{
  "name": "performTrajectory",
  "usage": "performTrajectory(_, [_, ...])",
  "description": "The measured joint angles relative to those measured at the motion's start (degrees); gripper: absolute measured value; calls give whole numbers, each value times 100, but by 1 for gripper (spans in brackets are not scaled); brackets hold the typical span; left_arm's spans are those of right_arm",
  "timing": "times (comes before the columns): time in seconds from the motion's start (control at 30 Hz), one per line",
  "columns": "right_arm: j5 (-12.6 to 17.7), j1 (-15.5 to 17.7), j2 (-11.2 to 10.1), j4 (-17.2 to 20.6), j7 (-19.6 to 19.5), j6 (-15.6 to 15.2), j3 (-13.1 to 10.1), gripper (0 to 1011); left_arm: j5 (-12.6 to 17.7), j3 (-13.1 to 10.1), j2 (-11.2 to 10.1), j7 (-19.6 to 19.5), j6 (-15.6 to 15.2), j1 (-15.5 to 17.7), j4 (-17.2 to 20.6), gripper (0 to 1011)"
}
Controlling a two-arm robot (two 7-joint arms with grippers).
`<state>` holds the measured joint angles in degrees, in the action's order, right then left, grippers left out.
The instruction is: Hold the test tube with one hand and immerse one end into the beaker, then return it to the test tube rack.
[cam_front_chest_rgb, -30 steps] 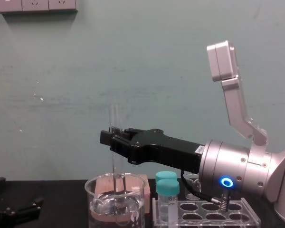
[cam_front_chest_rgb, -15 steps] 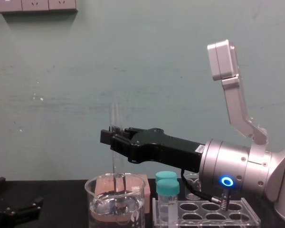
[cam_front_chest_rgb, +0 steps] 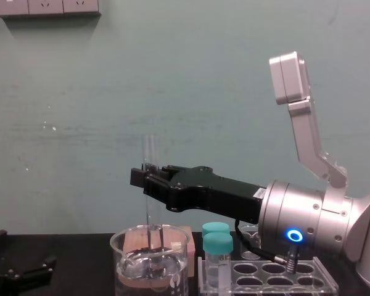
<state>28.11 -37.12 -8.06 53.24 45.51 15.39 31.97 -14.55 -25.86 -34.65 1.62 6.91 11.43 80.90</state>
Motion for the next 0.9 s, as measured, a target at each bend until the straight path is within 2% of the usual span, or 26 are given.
performTrajectory(0.9, [-12,10,14,16,-23,-9,3,226,0,0,0,0,0,0,0,1000])
